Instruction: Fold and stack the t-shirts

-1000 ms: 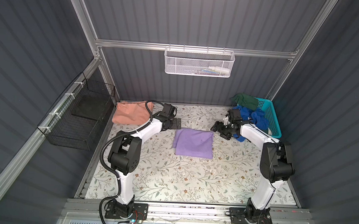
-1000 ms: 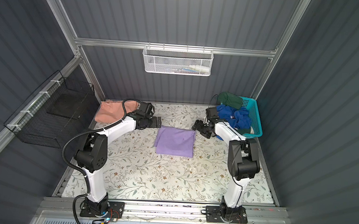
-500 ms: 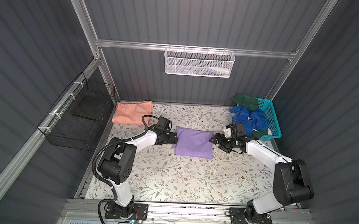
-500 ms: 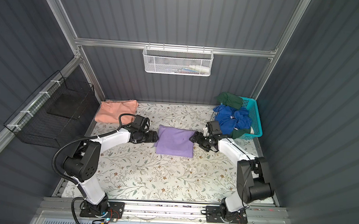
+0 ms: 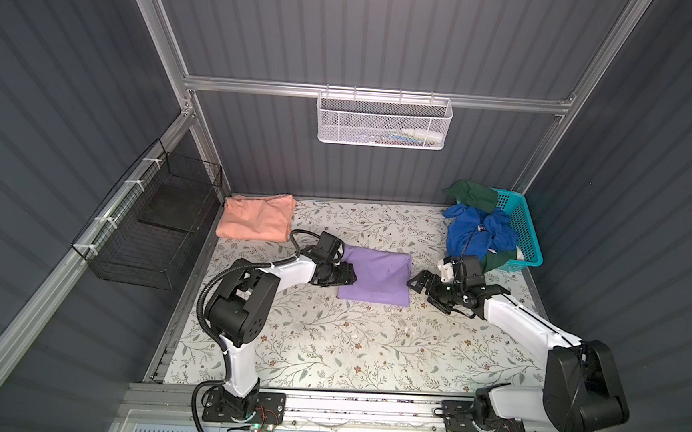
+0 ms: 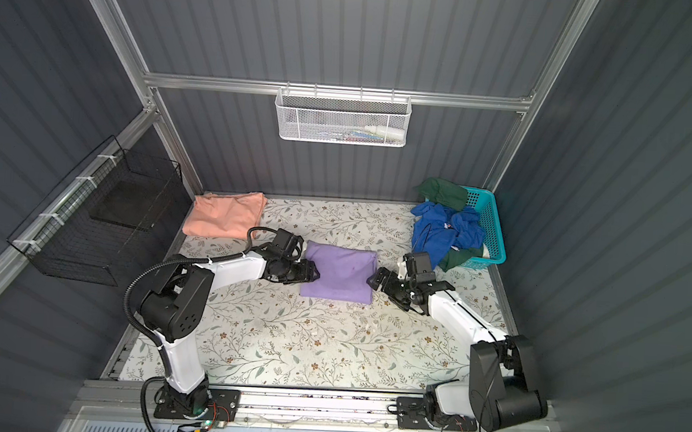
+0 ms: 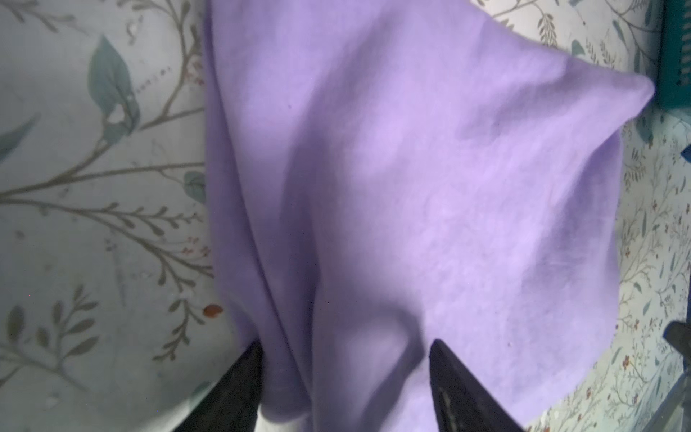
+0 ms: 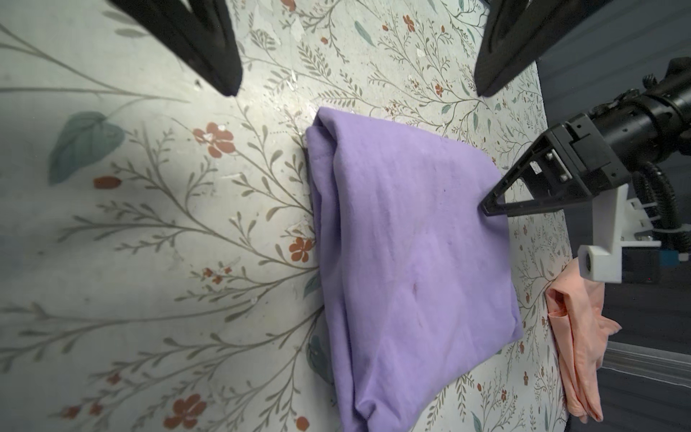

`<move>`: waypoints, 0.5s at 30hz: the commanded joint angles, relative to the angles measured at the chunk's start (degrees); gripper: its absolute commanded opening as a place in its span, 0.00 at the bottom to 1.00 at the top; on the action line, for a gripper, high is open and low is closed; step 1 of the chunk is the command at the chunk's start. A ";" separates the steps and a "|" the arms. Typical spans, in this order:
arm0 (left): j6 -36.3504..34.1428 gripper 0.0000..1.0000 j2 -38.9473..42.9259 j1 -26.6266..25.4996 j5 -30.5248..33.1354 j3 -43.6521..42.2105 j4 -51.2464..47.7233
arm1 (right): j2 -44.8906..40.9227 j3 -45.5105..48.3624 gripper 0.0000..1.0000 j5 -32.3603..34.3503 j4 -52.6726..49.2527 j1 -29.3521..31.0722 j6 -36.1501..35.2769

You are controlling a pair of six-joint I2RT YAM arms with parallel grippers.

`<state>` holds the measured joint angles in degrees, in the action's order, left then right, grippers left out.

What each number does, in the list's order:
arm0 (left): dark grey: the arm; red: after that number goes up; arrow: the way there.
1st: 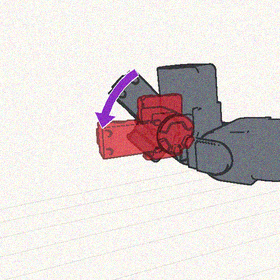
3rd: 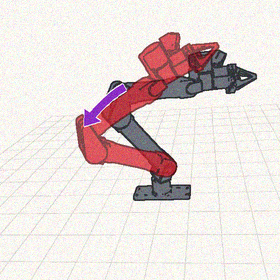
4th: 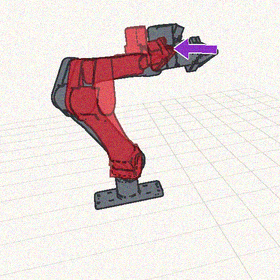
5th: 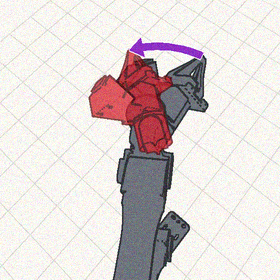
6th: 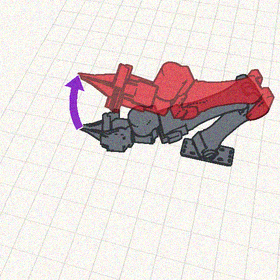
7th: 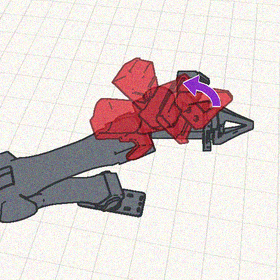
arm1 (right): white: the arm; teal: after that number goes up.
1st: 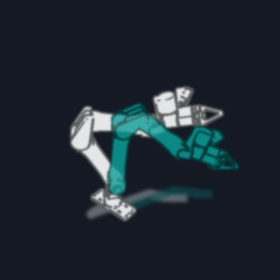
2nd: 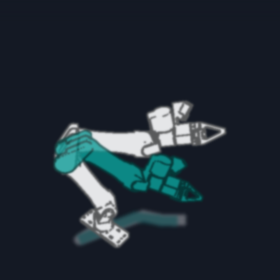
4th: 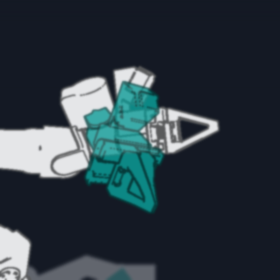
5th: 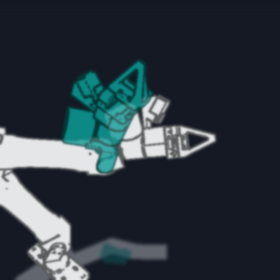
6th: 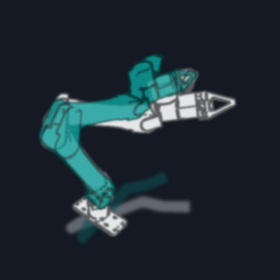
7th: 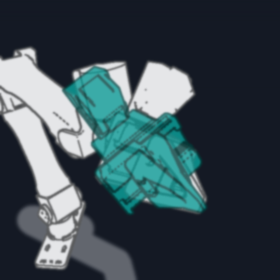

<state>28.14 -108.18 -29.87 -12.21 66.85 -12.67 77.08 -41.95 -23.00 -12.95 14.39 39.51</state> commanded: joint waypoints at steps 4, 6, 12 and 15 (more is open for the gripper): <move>-1.53 0.48 -5.61 -3.48 4.93 6.12 -7.46 | -2.66 0.69 0.99 -0.54 -1.34 -0.07 -2.05; -1.93 0.41 -7.06 -4.21 5.70 7.93 -9.03 | -3.74 1.28 0.99 -0.48 -1.46 -0.08 -2.33; -2.62 0.00 -10.04 -4.23 6.14 11.79 -11.25 | -6.36 3.70 0.99 0.29 -0.48 -0.16 -1.24; -3.67 0.00 -11.18 -4.23 6.62 14.41 -12.64 | -6.46 4.47 0.99 0.69 -0.43 -0.15 -1.09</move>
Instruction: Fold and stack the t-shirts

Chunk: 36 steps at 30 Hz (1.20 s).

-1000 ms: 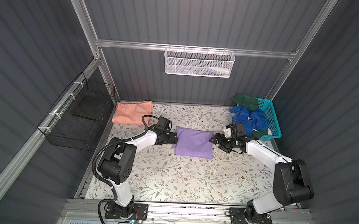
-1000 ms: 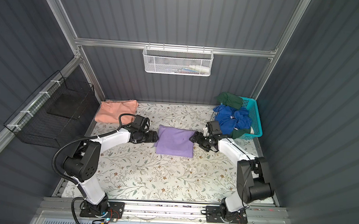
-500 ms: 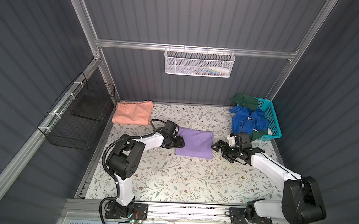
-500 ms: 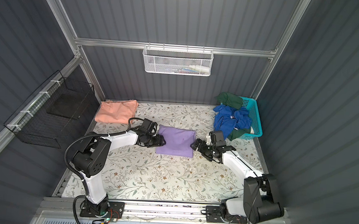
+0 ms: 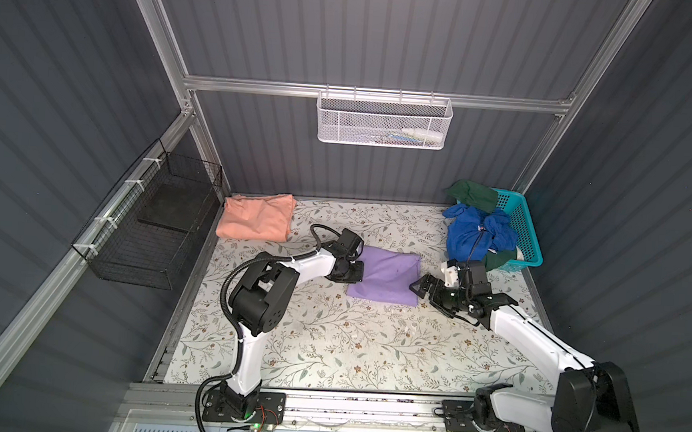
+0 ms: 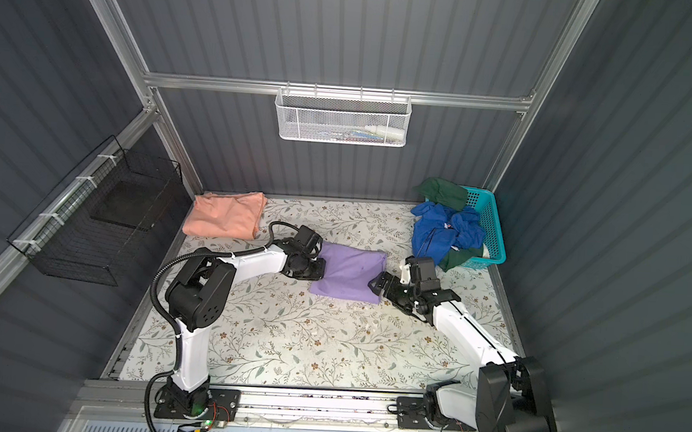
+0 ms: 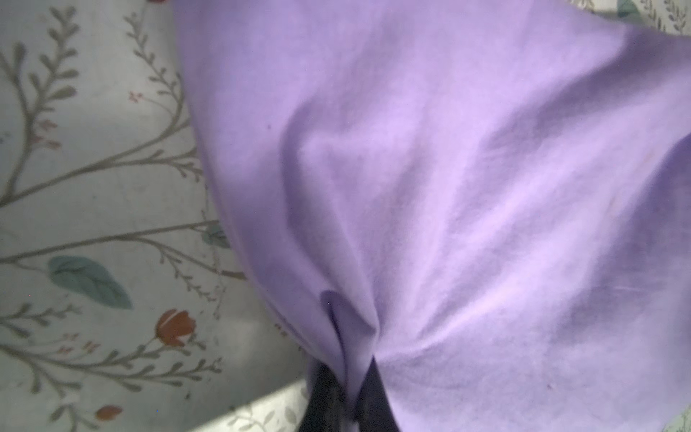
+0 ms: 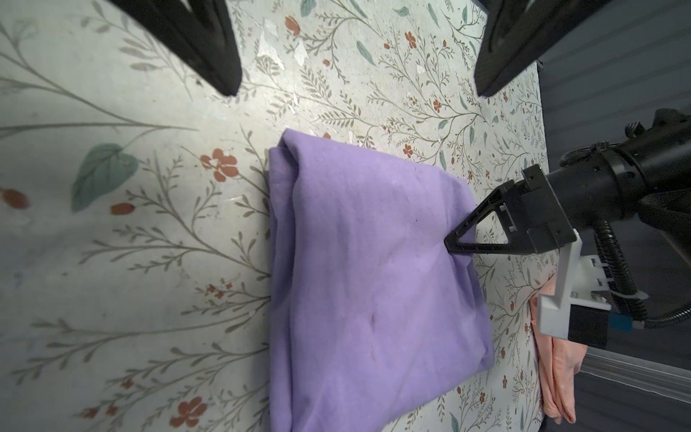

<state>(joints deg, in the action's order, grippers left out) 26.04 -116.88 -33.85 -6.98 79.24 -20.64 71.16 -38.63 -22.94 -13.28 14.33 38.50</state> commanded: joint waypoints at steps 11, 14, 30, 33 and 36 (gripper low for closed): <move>-6.64 0.00 -5.55 0.31 7.63 11.20 -10.18 | 0.45 1.72 0.99 0.78 0.72 -0.09 0.42; -7.45 0.00 -5.78 1.42 8.52 12.69 -10.93 | 1.63 1.13 0.99 0.09 1.06 -0.12 0.46; -17.23 0.00 -10.12 7.24 17.51 30.15 -21.21 | 6.25 -2.14 0.99 -3.23 2.48 -0.26 -1.92; -18.70 0.00 -10.22 7.63 18.65 32.38 -21.88 | 6.74 -2.46 0.99 -3.60 2.12 -0.43 -2.85; -20.72 0.00 -10.63 7.74 19.84 34.63 -22.55 | 6.64 -2.21 0.99 -3.60 2.76 -0.61 -3.08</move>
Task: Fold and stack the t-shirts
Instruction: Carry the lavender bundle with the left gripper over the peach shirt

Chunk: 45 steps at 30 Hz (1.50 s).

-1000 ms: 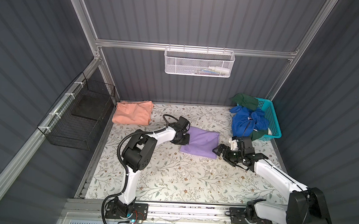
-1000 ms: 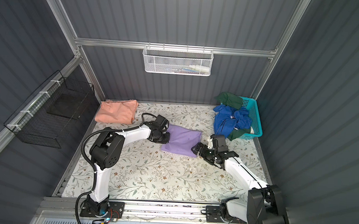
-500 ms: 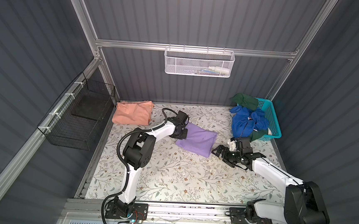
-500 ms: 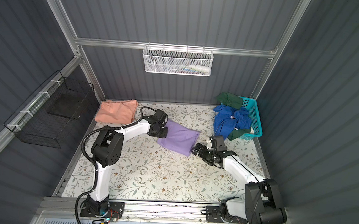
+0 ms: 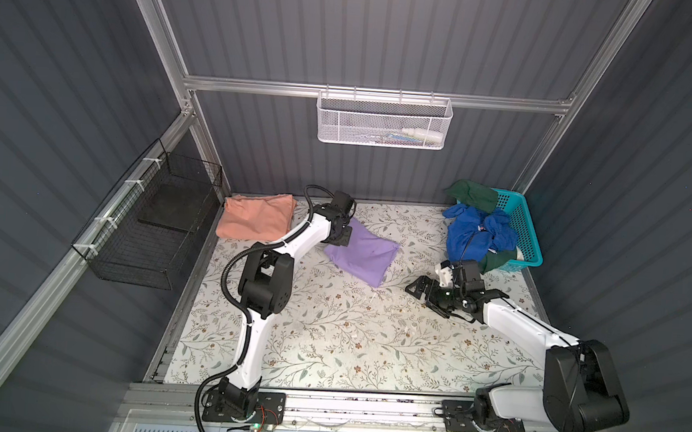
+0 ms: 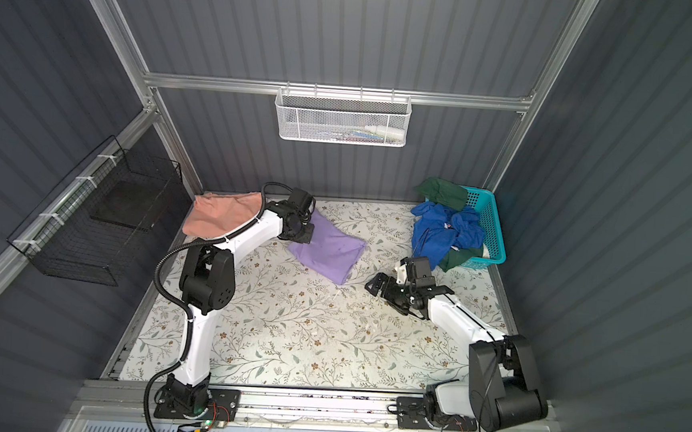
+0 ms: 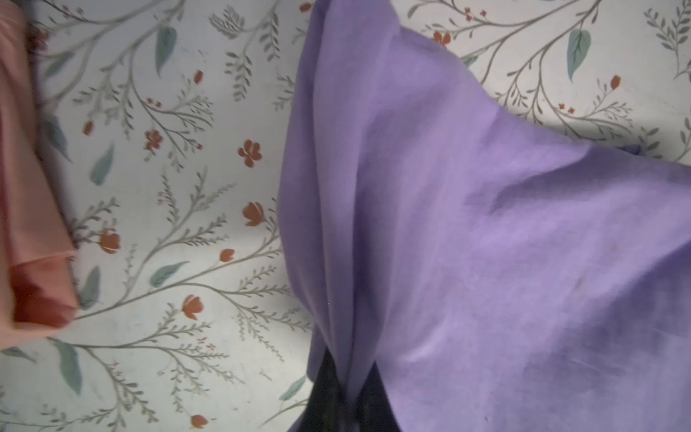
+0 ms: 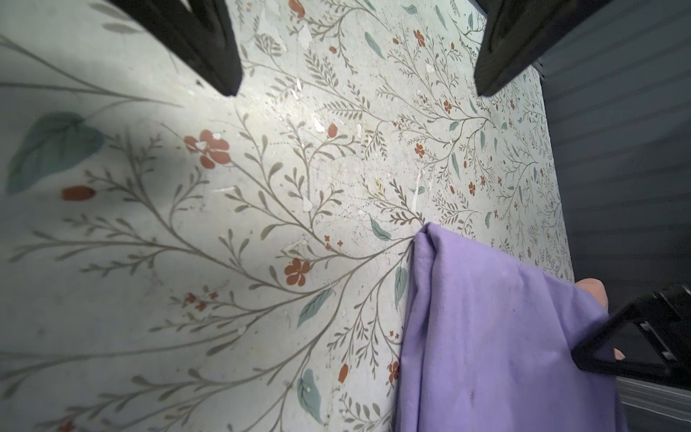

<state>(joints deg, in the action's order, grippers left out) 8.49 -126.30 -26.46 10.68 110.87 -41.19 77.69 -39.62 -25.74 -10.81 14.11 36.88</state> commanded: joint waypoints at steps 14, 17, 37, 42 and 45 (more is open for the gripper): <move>-14.18 0.00 0.71 3.52 13.79 7.12 1.52 | 2.26 -0.38 0.99 -3.42 3.88 -0.66 -1.11; -11.09 0.00 2.07 5.94 14.98 6.98 3.08 | 2.05 -0.07 0.99 -3.77 4.23 -0.75 -1.20; -16.73 0.00 2.98 15.03 20.39 16.14 7.59 | 5.68 1.69 0.99 -6.53 10.39 -0.75 0.96; -18.45 0.00 3.04 15.89 21.43 16.69 8.67 | 5.93 1.87 0.99 -6.54 10.73 -0.75 1.33; -18.84 0.00 2.72 16.17 21.75 16.78 8.59 | 6.28 1.87 0.99 -6.82 10.89 -0.75 1.52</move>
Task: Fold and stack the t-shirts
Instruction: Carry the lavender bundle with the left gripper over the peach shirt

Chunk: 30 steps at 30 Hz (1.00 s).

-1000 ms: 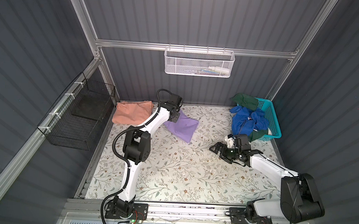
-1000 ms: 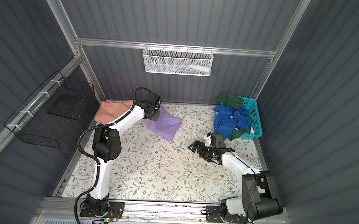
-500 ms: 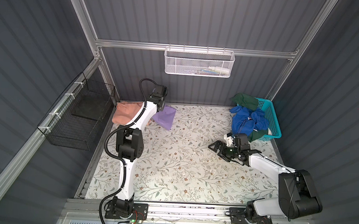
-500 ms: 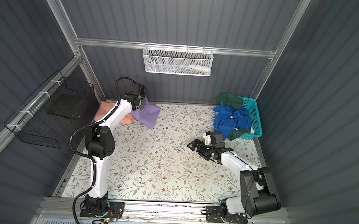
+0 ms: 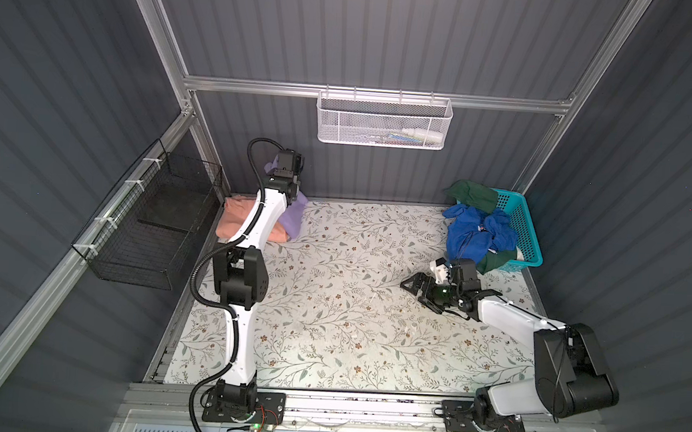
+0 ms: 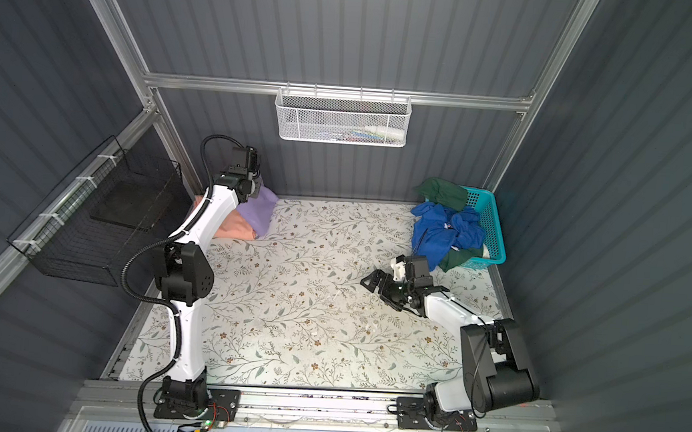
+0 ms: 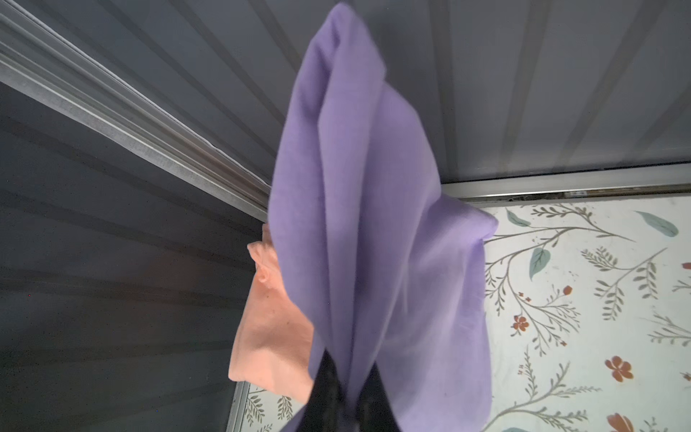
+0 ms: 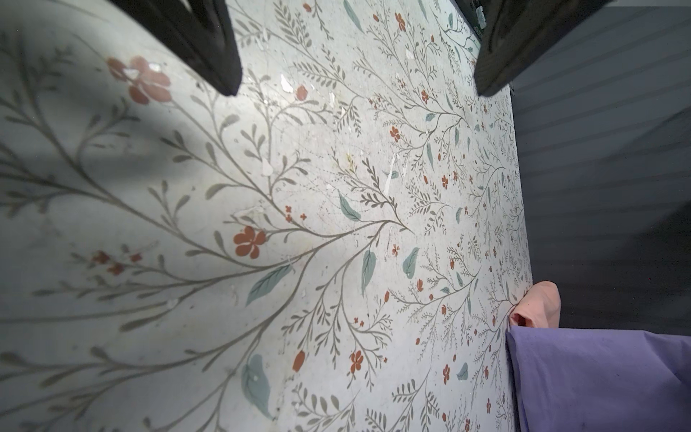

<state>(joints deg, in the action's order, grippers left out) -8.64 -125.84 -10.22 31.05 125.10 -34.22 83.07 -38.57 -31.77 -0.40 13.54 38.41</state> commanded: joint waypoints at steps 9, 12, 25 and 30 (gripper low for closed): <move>-1.64 0.00 4.84 0.64 1.35 -0.24 3.76 | 1.74 0.45 0.99 -1.35 0.40 -0.18 -0.22; -2.33 0.00 5.54 0.80 1.55 -1.12 4.18 | 2.35 0.12 0.99 -1.66 0.58 -0.18 -0.03; -3.22 0.00 3.34 5.31 -2.13 2.46 4.06 | 2.53 -1.08 0.99 -2.09 -0.54 -0.18 -0.33; -3.33 0.00 1.83 6.87 -0.58 0.00 5.20 | 2.83 -1.37 0.99 -2.25 -0.56 -0.18 -0.09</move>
<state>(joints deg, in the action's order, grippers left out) -11.03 -123.02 -4.05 29.82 124.97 -31.03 85.19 -38.65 -33.28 -0.08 13.54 38.52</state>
